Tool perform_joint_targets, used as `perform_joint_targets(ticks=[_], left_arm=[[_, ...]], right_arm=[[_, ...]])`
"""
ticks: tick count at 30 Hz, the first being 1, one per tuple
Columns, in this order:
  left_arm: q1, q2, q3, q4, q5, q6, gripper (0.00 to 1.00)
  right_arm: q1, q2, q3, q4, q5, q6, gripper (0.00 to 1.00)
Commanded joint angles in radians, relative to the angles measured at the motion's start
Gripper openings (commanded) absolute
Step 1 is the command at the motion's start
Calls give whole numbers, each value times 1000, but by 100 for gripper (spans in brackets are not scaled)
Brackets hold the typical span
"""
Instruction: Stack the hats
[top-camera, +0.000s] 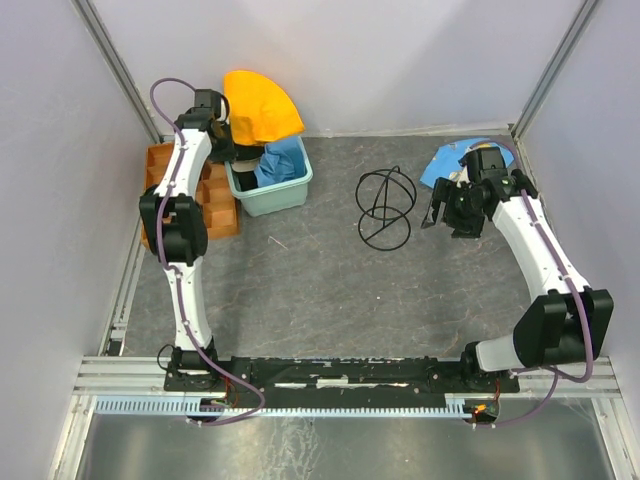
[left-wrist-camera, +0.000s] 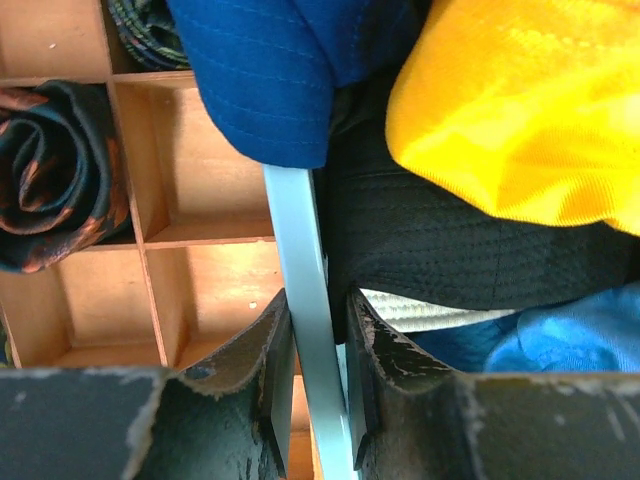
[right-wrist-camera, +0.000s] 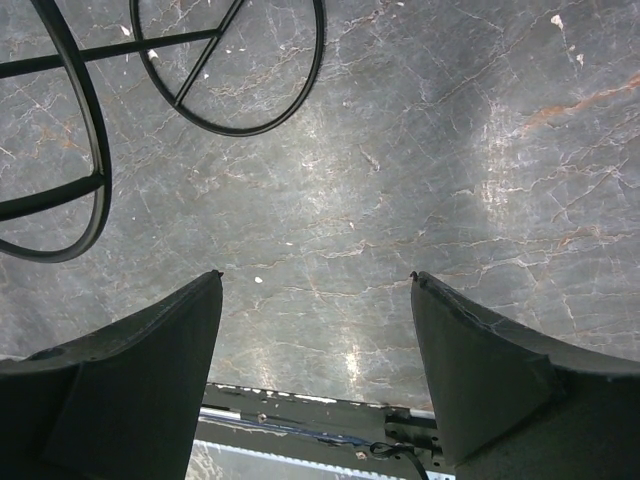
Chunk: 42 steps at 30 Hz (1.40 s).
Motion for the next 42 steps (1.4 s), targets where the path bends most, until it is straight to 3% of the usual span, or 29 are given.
perform_joint_targets(ticks=[1, 4, 8, 10, 13, 15, 27, 30, 35, 38, 42], left_arm=[[15, -20, 6, -24, 152, 173, 29], [19, -48, -2, -27, 242, 204, 28], [19, -68, -20, -36, 245, 211, 27], [19, -81, -48, -36, 213, 205, 33], [22, -98, -70, -35, 186, 195, 55], [28, -107, -69, -35, 189, 182, 62], [92, -255, -49, 40, 292, 30, 68], [95, -286, -43, 68, 263, -64, 68], [95, -294, -6, 90, 150, -422, 69], [84, -290, 11, 122, 128, -591, 100], [35, -252, 87, 206, 122, -652, 99]], right_arm=[[4, 25, 74, -20, -15, -19, 84], [16, 44, 108, -35, -10, -25, 84], [23, 54, 113, -34, -9, -24, 84], [28, 60, 109, -27, -13, -21, 84], [38, 66, 104, -18, -19, -16, 84], [46, 70, 98, -13, -22, -15, 84], [54, 50, 56, -7, -19, -37, 84], [54, 46, 51, -6, -16, -42, 84], [54, 37, 47, -7, 8, -34, 85], [55, 20, 40, -1, 21, -28, 86], [53, 6, 35, 3, 36, -30, 87]])
